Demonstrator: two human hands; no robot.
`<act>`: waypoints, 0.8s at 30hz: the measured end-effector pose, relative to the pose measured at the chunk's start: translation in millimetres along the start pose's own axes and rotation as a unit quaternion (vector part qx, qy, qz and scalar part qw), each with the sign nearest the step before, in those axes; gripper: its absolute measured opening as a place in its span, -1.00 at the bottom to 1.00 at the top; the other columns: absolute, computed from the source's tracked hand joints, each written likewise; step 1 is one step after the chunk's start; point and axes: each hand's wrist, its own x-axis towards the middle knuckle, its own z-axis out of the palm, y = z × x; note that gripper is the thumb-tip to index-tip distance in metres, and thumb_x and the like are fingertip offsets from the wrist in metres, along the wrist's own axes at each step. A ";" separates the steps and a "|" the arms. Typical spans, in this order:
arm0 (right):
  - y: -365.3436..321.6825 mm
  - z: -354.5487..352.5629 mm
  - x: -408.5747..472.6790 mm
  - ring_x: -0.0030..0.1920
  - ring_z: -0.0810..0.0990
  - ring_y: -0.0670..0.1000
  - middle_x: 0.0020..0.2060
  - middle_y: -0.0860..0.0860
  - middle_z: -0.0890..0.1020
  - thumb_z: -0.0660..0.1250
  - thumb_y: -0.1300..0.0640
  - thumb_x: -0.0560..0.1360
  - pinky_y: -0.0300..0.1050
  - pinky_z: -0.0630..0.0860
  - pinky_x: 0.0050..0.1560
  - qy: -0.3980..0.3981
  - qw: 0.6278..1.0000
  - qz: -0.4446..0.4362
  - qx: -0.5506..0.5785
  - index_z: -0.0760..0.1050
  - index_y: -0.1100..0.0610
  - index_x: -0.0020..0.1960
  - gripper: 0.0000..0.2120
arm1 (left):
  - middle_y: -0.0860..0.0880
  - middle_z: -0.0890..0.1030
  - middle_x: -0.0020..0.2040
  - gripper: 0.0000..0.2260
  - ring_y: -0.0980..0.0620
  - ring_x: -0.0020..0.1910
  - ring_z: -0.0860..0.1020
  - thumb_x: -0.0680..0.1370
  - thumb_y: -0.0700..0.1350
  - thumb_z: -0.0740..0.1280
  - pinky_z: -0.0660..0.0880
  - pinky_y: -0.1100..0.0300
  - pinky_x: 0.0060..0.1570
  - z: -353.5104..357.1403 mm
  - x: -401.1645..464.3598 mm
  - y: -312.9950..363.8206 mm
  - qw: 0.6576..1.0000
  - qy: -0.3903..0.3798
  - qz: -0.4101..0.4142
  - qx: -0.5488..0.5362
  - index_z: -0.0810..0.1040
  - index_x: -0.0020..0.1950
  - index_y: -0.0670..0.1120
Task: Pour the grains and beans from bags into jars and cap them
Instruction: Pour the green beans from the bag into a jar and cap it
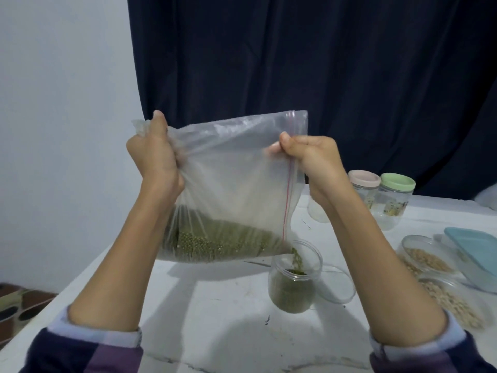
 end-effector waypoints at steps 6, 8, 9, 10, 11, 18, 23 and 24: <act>-0.5 -2.0 1.5 -0.07 0.68 -0.05 -0.15 0.09 0.71 0.31 0.14 0.56 -0.07 0.51 0.23 -0.002 1.000 0.009 -0.021 0.65 0.24 -0.14 -0.78 | 0.08 0.25 -0.42 -0.64 0.14 -0.43 0.29 0.55 -0.11 0.31 0.34 0.25 -0.38 2.4 -1.2 -0.2 1.000 0.000 -0.001 -0.008 0.21 -0.36 -0.02; -0.1 -3.0 2.1 -0.06 0.68 -0.04 -0.14 0.09 0.71 0.32 0.13 0.55 -0.04 0.50 0.24 -0.009 0.999 0.013 -0.029 0.65 0.23 -0.15 -0.78 | 0.09 0.24 -0.43 -0.64 0.14 -0.43 0.28 0.55 -0.11 0.31 0.33 0.26 -0.39 2.4 -0.9 -0.4 1.000 0.001 -0.001 -0.006 0.21 -0.36 -0.02; -0.1 -3.0 2.0 -0.04 0.68 -0.03 -0.14 0.09 0.71 0.32 0.12 0.55 -0.06 0.51 0.22 -0.007 0.999 0.013 -0.030 0.65 0.23 -0.14 -0.78 | 0.09 0.24 -0.43 -0.64 0.14 -0.43 0.27 0.54 -0.11 0.31 0.33 0.26 -0.39 2.4 -0.6 -1.1 1.000 0.002 0.000 -0.007 0.21 -0.36 -0.02; 0.3 -3.3 1.8 -0.05 0.68 -0.03 -0.14 0.09 0.71 0.32 0.13 0.55 -0.14 0.53 0.18 0.000 1.000 0.008 -0.024 0.65 0.24 -0.14 -0.78 | 0.09 0.23 -0.42 -0.64 0.14 -0.43 0.26 0.54 -0.11 0.31 0.32 0.25 -0.38 2.7 -0.6 -1.4 1.000 0.003 0.000 -0.007 0.20 -0.36 -0.02; 0.2 -3.5 1.2 -0.08 0.68 -0.06 -0.15 0.09 0.71 0.32 0.14 0.56 -0.26 0.54 0.09 0.005 1.000 0.002 -0.017 0.65 0.25 -0.14 -0.78 | 0.08 0.22 -0.42 -0.64 0.13 -0.42 0.25 0.54 -0.10 0.31 0.31 0.24 -0.37 3.1 -0.7 -1.6 1.000 0.003 0.000 -0.007 0.20 -0.36 -0.02; -0.6 -3.0 -2.3 -0.19 0.69 -0.08 -0.23 0.08 0.71 0.32 0.17 0.55 -0.40 0.53 -0.08 0.017 1.000 -0.018 0.009 0.64 0.27 -0.17 -0.78 | 0.15 0.23 -0.52 -0.64 0.14 -0.45 0.25 0.54 -0.10 0.32 0.31 0.24 -0.41 5.2 -1.1 0.6 1.000 -0.004 -0.006 -0.015 0.21 -0.36 -0.01; 0.5 -1.4 -4.1 -0.14 0.68 -0.05 -0.19 0.11 0.71 0.31 0.18 0.56 -0.27 0.56 0.05 0.022 0.999 -0.021 0.014 0.63 0.27 -0.17 -0.78 | 0.09 0.23 -0.45 -0.64 0.12 -0.41 0.26 0.54 -0.10 0.32 0.32 0.20 -0.37 6.2 -1.7 3.5 1.000 -0.010 -0.003 -0.011 0.21 -0.36 -0.01; 1.4 -1.3 -4.8 -0.15 0.69 -0.08 -0.19 0.10 0.71 0.31 0.18 0.56 -0.32 0.55 0.03 0.010 1.000 -0.022 0.011 0.63 0.28 -0.16 -0.78 | 0.08 0.24 -0.43 -0.64 0.11 -0.39 0.27 0.54 -0.10 0.32 0.32 0.19 -0.36 5.8 -1.3 3.7 1.000 -0.011 0.000 -0.011 0.21 -0.36 -0.01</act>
